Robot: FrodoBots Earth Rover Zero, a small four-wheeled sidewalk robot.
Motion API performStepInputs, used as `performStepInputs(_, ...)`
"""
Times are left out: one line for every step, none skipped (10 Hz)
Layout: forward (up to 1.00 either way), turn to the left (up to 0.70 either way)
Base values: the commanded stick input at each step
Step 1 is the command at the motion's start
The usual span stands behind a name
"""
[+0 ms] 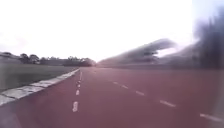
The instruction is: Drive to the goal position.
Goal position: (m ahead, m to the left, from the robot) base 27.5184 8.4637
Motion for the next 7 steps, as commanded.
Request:
performStepInputs(0.70, 0.00)
performStepInputs(0.70, 0.00)
performStepInputs(0.70, 0.00)
performStepInputs(0.70, 0.00)
performStepInputs(0.70, 0.00)
performStepInputs(0.70, 0.00)
performStepInputs(0.70, 0.00)
